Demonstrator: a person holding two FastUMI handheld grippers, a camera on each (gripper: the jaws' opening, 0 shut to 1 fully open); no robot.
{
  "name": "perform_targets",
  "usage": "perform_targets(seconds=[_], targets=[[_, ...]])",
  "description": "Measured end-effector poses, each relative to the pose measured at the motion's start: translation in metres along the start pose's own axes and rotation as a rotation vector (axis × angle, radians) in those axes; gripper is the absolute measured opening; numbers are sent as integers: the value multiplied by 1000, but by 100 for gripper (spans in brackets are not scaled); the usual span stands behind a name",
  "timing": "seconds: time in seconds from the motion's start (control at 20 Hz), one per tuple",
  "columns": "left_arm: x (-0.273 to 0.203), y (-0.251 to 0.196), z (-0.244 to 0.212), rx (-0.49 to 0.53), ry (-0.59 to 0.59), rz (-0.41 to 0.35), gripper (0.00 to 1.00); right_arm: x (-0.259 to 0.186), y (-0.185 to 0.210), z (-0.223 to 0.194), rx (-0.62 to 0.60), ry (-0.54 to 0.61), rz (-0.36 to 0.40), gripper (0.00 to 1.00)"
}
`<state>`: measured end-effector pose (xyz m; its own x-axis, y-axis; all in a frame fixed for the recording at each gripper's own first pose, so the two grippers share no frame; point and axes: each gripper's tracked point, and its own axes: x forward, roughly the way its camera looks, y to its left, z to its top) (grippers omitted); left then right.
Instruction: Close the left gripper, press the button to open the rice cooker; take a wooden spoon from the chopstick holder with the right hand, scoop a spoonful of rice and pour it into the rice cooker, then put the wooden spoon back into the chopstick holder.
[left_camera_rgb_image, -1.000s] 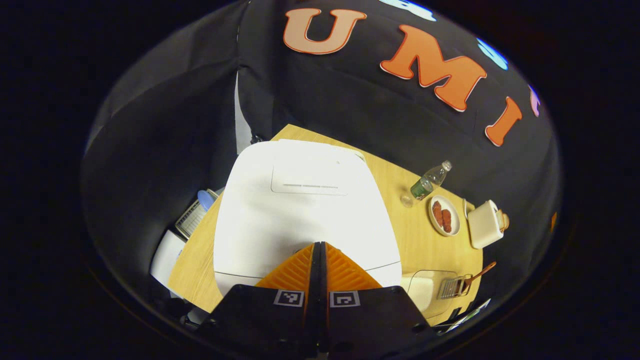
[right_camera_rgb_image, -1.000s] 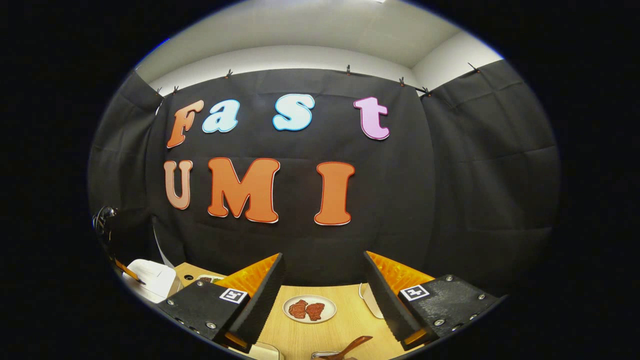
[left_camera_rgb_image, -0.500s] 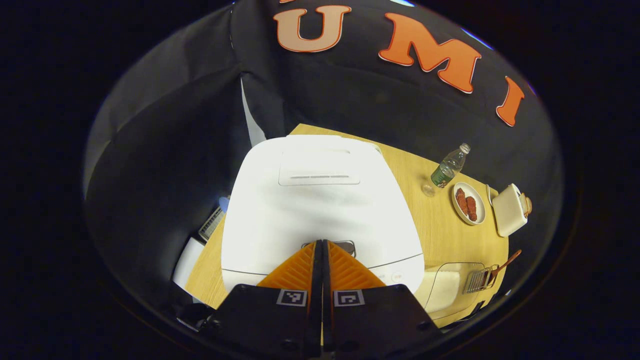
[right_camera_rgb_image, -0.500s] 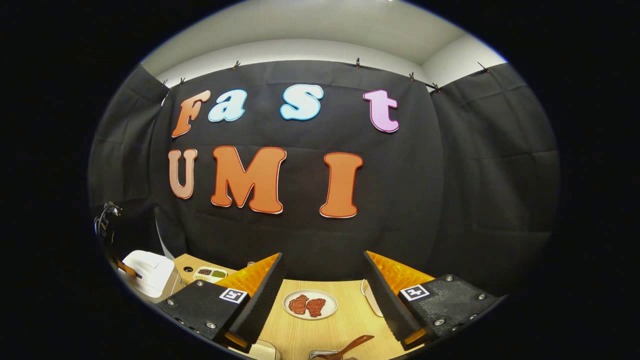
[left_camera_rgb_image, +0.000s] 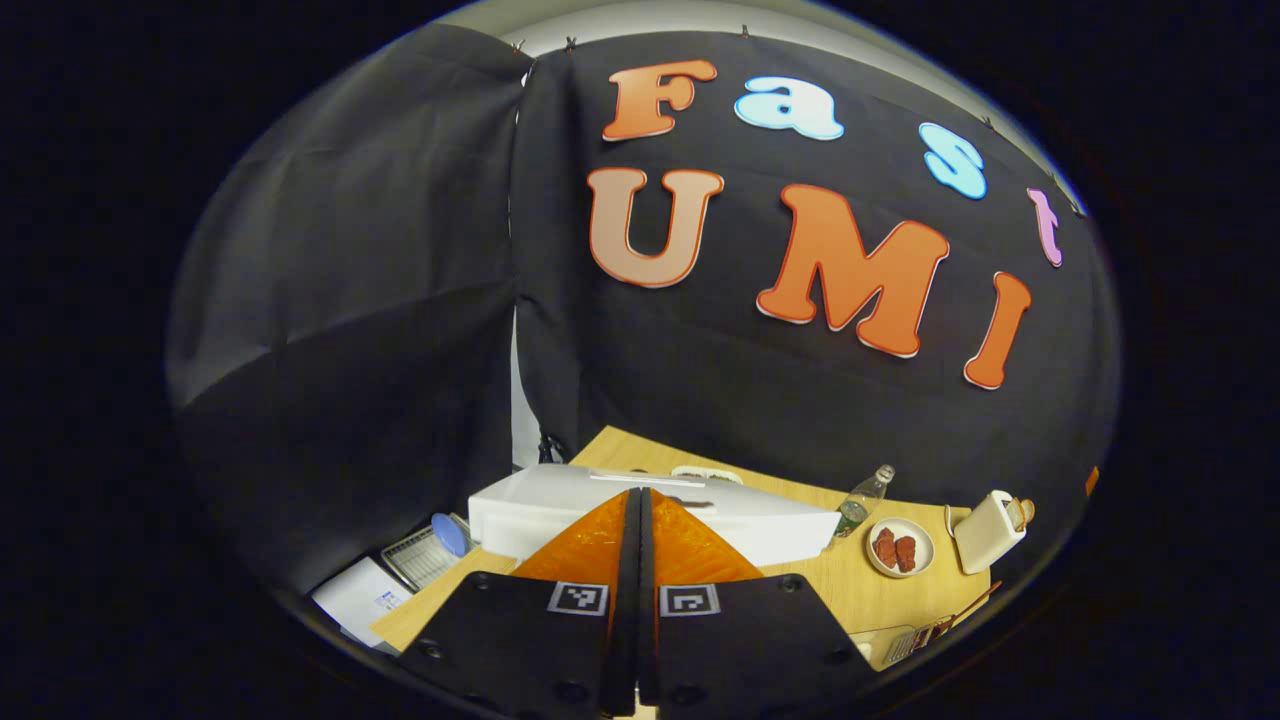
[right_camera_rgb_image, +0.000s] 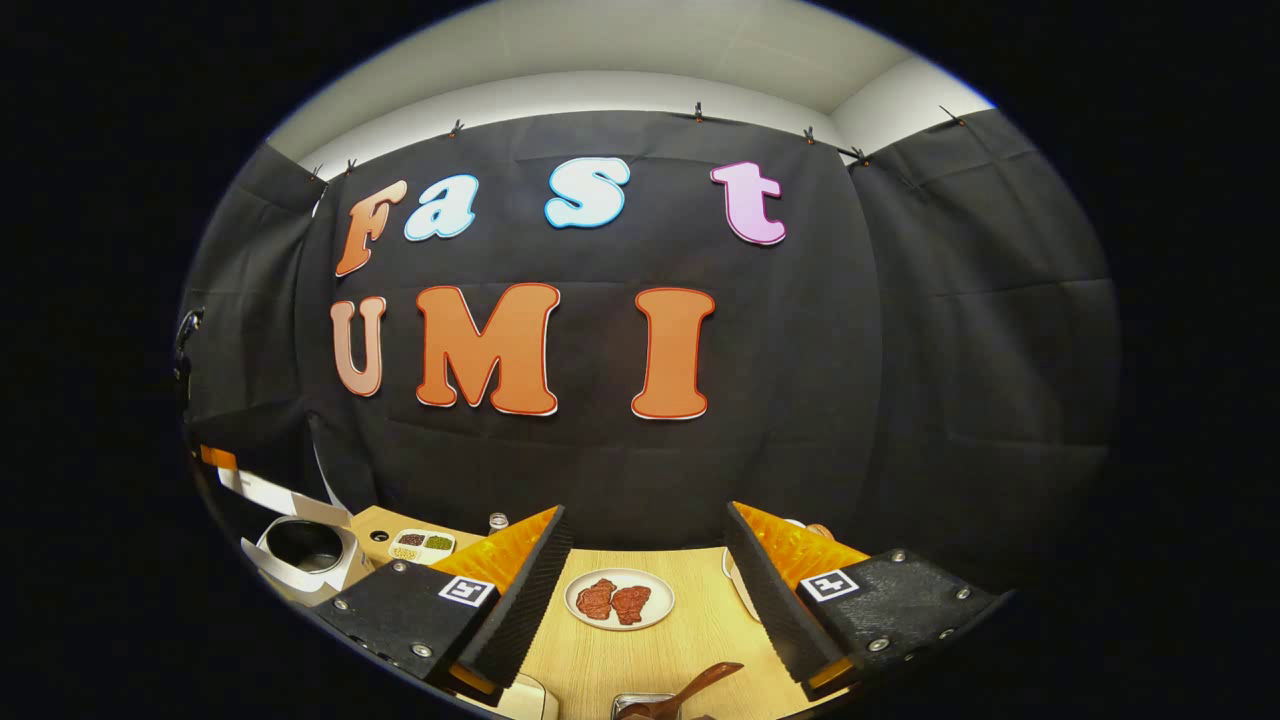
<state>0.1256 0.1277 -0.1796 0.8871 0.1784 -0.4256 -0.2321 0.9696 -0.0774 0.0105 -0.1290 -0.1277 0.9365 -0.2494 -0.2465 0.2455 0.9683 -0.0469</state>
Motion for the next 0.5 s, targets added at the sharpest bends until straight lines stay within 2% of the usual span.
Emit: perform_targets(seconds=[0.15,0.2,0.25,0.5], targets=[[-25,-10,10,37,-49,1,5,1,-4,-5,0,13,3,95],[-28,-16,7,39,-60,-9,5,0,-4,-6,-1,17,5,100],[-35,-20,8,39,-76,-12,5,-1,-6,-8,-1,23,6,95],[-73,-35,21,86,-173,-6,5,-6,-15,-22,5,53,2,96]])
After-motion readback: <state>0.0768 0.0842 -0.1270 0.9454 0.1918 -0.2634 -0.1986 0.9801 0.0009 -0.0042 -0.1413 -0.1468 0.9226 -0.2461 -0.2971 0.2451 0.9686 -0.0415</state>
